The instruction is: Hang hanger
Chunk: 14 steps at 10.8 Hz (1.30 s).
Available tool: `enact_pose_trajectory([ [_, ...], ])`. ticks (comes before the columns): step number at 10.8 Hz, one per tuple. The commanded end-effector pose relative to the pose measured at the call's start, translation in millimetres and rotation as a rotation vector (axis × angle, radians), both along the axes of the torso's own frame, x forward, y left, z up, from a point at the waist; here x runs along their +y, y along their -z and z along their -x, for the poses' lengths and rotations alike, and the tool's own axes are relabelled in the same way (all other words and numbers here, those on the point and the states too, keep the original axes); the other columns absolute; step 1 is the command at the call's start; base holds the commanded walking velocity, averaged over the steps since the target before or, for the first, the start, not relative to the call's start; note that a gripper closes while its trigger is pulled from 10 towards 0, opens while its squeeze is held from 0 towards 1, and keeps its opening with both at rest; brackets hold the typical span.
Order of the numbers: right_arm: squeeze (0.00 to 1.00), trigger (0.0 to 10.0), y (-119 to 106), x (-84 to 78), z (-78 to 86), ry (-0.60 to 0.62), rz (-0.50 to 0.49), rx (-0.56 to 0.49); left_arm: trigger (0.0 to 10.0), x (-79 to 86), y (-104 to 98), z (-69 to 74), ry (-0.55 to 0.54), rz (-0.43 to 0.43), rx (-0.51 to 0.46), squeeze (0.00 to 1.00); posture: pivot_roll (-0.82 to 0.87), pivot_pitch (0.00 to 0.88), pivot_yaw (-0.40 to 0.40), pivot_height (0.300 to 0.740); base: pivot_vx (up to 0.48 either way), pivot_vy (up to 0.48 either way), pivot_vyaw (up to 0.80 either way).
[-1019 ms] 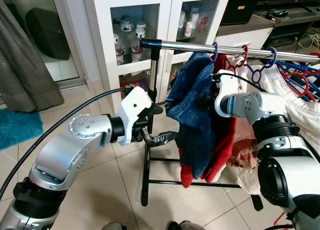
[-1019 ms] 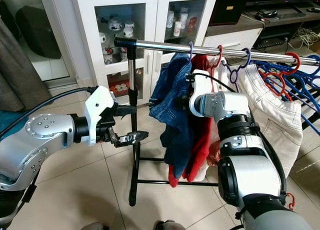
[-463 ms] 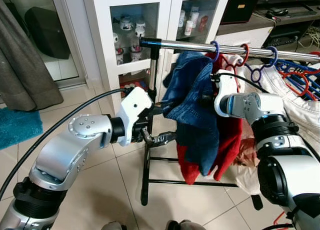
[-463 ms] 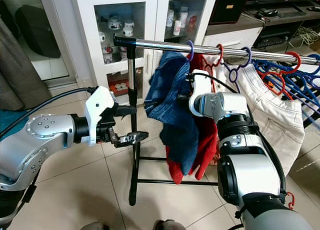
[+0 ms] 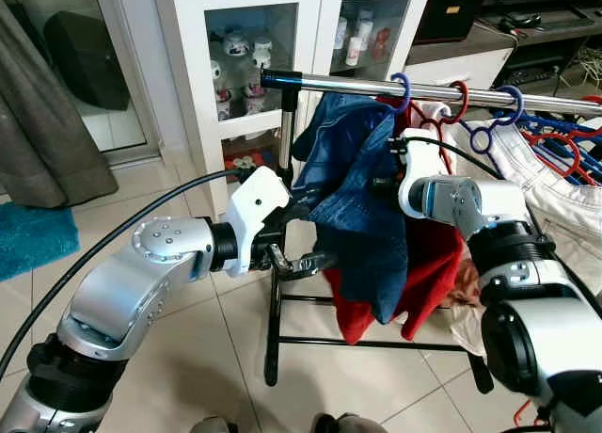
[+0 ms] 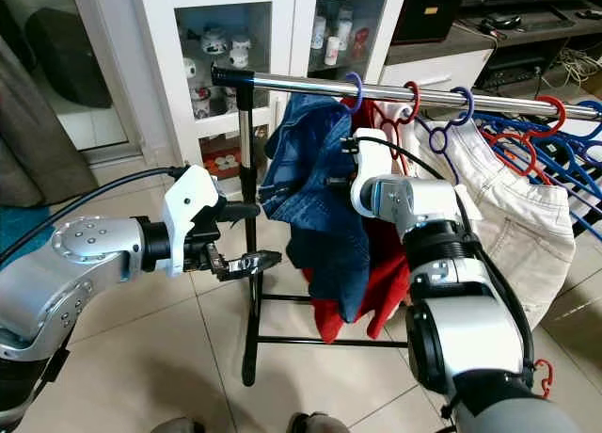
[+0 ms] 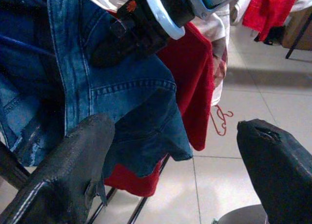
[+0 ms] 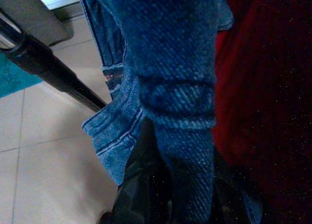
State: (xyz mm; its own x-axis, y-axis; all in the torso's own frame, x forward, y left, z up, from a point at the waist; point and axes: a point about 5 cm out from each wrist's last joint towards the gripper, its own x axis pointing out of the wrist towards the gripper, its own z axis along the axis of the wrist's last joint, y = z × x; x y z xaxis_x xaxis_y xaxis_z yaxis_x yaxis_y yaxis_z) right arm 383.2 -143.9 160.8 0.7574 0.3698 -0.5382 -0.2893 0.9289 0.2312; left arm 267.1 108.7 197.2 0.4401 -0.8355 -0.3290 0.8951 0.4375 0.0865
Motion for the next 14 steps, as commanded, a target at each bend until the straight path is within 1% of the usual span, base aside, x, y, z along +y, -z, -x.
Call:
enact_pose_trajectory([
  [1, 0.0, 0.0, -10.9, 0.4, -2.2, -0.009, 0.0, -0.088, 10.0, -4.3, -4.5, 3.7, 0.028, -0.005, -0.032, 0.0, 0.0, 0.079, -0.103, 0.74, 0.0, 0.0, 0.0],
  [2, 0.0, 0.0, -11.4, 0.2, 0.0, -0.019, 0.025, -0.115, 10.0, -4.2, -3.9, 5.0, 0.028, -0.004, -0.032, 0.0, 0.0, 0.073, -0.1, 0.74, 0.0, 0.0, 0.0],
  [3, 0.0, 0.0, -13.8, 2.4, 6.6, -0.024, 0.036, -0.168, 10.0, -2.1, 0.5, 7.8, 0.013, -0.001, -0.025, 0.0, 0.01, 0.062, -0.079, 0.74, 0.0, 0.0, 0.0],
  [4, 0.0, 0.0, -19.3, 3.0, 14.9, 0.004, 0.001, -0.241, 10.0, -0.5, 8.2, 9.6, -0.029, 0.0, -0.026, 0.0, 0.01, 0.053, -0.07, 0.74, 0.0, 0.0, 0.0],
  [5, 0.0, 0.0, -22.0, 0.8, 22.9, 0.037, -0.046, -0.318, 10.0, -1.0, 15.7, 9.5, -0.071, 0.005, -0.028, 0.0, 0.02, 0.023, -0.056, 0.74, 0.0, 0.0, 0.0],
  [6, 0.0, 0.0, -24.7, -0.9, 27.7, 0.064, -0.085, -0.37, 10.0, -1.8, 18.9, 8.8, -0.095, 0.009, -0.037, 0.0, 0.02, 0.011, -0.048, 0.74, 0.0, 0.0, 0.0],
  [7, 0.0, 0.0, -27.8, -2.3, 35.6, 0.068, -0.079, -0.445, 10.0, -3.3, 21.3, 8.2, -0.13, 0.032, -0.045, 0.0, 0.03, 0.0, -0.041, 0.74, 0.0, 0.0, 0.0],
  [8, 0.0, 0.0, -27.7, -3.7, 42.2, 0.081, -0.087, -0.477, 10.0, -4.7, 24.4, 9.9, -0.14, 0.037, -0.053, 0.0, 0.04, 0.0, -0.043, 0.74, 0.0, 0.0, 0.0],
  [9, 0.0, 0.0, -23.1, -4.2, 49.4, 0.074, -0.076, -0.483, 10.0, -4.4, 28.8, 10.7, -0.164, 0.038, -0.058, 0.0, 0.04, 0.0, -0.042, 0.74, 0.0, 0.0, 0.0],
  [10, 0.0, 0.0, -6.6, -7.4, 62.6, 0.03, 0.017, -0.443, 10.0, -2.0, 38.9, 12.6, -0.227, 0.03, -0.07, 0.0, 0.04, 0.0, -0.036, 0.74, 0.0, 0.0, 0.0],
  [11, 0.0, 0.0, -0.8, -10.1, 71.7, 0.02, 0.051, -0.437, 10.0, 0.0, 42.1, 14.5, -0.268, 0.035, -0.085, 0.0, 0.03, 0.0, -0.033, 0.74, 0.0, 0.0, 0.0],
  [12, 0.0, 0.0, 3.5, -13.9, 78.8, 0.018, 0.089, -0.442, 10.0, 4.4, 46.6, 13.7, -0.328, 0.021, -0.081, 0.0, 0.03, 0.0, -0.033, 0.74, 0.0, 0.0, 0.0],
  [13, 0.0, 0.0, 9.2, -21.5, 92.5, 0.038, 0.165, -0.47, 10.0, 11.6, 49.4, 12.1, -0.43, 0.039, -0.138, 0.0, 0.03, 0.0, -0.037, 0.74, 0.0, 0.0, 0.0],
  [14, 0.0, 0.0, 10.0, -21.5, 104.7, 0.052, 0.173, -0.491, 10.0, 20.6, 55.6, 12.3, -0.545, 0.057, -0.144, 0.0, 0.03, 0.0, -0.039, 0.74, 0.0, 0.0, 0.0],
])
